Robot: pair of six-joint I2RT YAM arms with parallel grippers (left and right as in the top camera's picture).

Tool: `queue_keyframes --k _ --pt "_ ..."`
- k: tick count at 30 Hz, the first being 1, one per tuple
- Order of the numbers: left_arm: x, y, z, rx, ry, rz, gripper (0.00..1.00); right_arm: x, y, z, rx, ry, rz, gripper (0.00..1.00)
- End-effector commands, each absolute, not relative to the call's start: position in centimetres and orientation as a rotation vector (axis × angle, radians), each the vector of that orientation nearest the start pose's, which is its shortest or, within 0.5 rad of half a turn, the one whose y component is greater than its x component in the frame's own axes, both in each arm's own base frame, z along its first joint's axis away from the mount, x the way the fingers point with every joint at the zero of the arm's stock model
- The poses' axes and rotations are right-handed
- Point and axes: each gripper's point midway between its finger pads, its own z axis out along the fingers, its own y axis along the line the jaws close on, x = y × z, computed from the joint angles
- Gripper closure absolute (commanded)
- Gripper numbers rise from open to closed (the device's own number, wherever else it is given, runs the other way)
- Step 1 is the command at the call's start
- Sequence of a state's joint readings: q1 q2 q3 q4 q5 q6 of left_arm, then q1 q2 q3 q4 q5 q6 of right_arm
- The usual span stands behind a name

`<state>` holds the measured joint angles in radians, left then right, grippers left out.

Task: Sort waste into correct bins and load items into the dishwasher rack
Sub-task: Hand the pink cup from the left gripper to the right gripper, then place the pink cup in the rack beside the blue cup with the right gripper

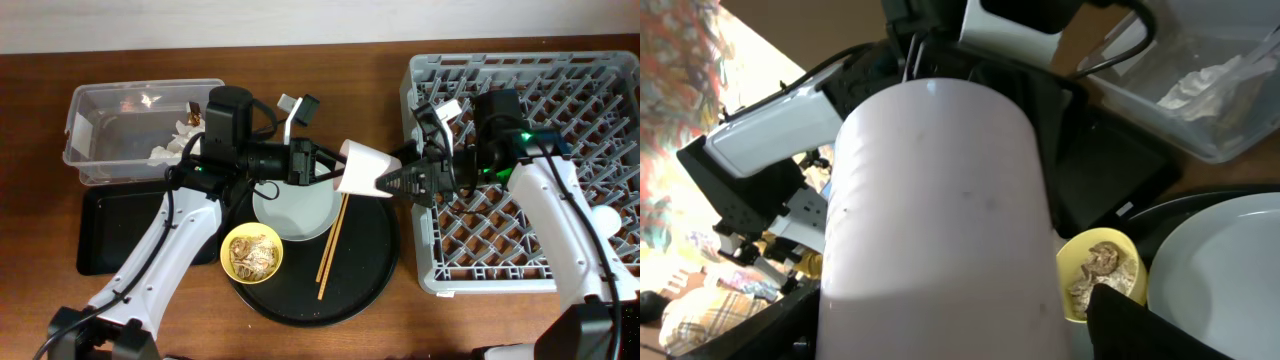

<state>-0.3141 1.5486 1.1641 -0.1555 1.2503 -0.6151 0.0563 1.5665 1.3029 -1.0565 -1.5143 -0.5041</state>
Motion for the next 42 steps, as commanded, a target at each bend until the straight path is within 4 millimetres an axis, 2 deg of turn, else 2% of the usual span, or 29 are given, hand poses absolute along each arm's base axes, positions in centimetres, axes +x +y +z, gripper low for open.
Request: queue_keyframes --k 1,6,8,13,15,16,18,20,22,23,24,26,27,28,30,32,33,35,36,38,39,42 --pt "30.3 -27.3 27.9 0.54 2.145 -1.865 1.0 27.4 19.6 29.6 -0.81 1.779 1.804 0.25" --pt "30.3 -27.3 27.8 0.54 2.145 -1.865 1.0 27.5 19.6 29.6 -0.821 1.768 1.794 0.3" --pt "30.3 -27.3 27.8 0.54 2.145 -1.865 1.0 27.5 19.6 29.7 -0.821 1.768 1.794 0.36" --pt "30.3 -27.3 27.8 0.54 2.145 -1.865 0.99 27.5 19.6 29.7 -0.821 1.768 1.794 0.44" --pt "30.3 -27.3 27.8 0.542 2.144 -1.863 0.66 27.6 19.6 29.3 -0.824 1.791 1.773 0.46" --pt "30.3 -27.2 27.8 0.553 2.136 -1.854 0.61 27.7 19.6 28.9 -0.827 1.813 1.753 0.48" --pt "31.0 -27.1 26.7 0.521 2.169 -1.773 0.55 28.1 19.4 27.3 -0.818 1.926 1.674 0.52" --pt "32.3 -26.2 23.8 0.438 2.276 -1.576 0.52 28.9 18.8 24.8 -0.774 2.111 1.545 0.52" --pt "33.3 -24.2 20.0 0.328 2.43 -1.311 0.51 29.6 17.7 23.0 -0.708 2.251 1.426 0.55" --pt "33.6 -23.4 18.9 0.297 2.475 -1.227 0.5 30.2 16.5 22.3 -0.641 2.326 1.354 0.55" --pt "34.0 -21.6 17.3 0.216 2.549 -1.095 0.49 30.7 14.8 21.7 -0.584 2.397 1.257 0.56" --pt "34.5 -18.6 15.6 0.111 2.624 -0.92 0.47 31.3 10.9 21.0 -0.439 2.552 1.06 0.55" --pt "34.7 -16.7 14.8 0.041 2.663 -0.817 0.47 31.9 6.9 20.8 -0.257 2.676 0.854 0.55" --pt "34.7 -15.4 14.5 0.002 2.68 -0.75 0.46 32.2 4.2 21.0 -0.115 2.732 0.725 0.55" --pt "34.9 -12.6 14.2 -0.054 2.694 -0.573 0.45 32.4 -3.4 22.9 0.27 2.758 0.411 0.55" --pt "34.8 -11.3 14.7 -0.079 2.682 -0.485 0.45 32.5 -7.5 24.3 0.468 2.703 0.267 0.55" --pt "34.7 -10.5 15.4 -0.091 2.66 -0.432 0.45 32.6 -10.4 25.4 0.615 2.637 0.177 0.57" --pt "34.6 -9.9 16.6 -0.097 2.622 -0.396 0.45 32.5 -14.0 26.2 0.795 2.559 0.065 0.59" --pt "34.4 -9.8 17.4 -0.095 2.599 -0.395 0.45 32.2 -15.9 25.7 0.878 2.546 0.009 0.6" --pt "34.2 -9.8 17.9 -0.094 2.588 -0.398 0.45 31.4 -17.9 23.9 0.974 2.592 -0.084 0.58" --pt "34.0 -9.7 17.8 -0.095 2.597 -0.396 0.45 31.4 -18.9 22.5 1.011 2.623 -0.122 0.57" --pt "33.9 -9.7 17.7 -0.092 2.604 -0.393 0.45 31.4 -19.0 19.1 1.065 2.739 -0.101 0.57"
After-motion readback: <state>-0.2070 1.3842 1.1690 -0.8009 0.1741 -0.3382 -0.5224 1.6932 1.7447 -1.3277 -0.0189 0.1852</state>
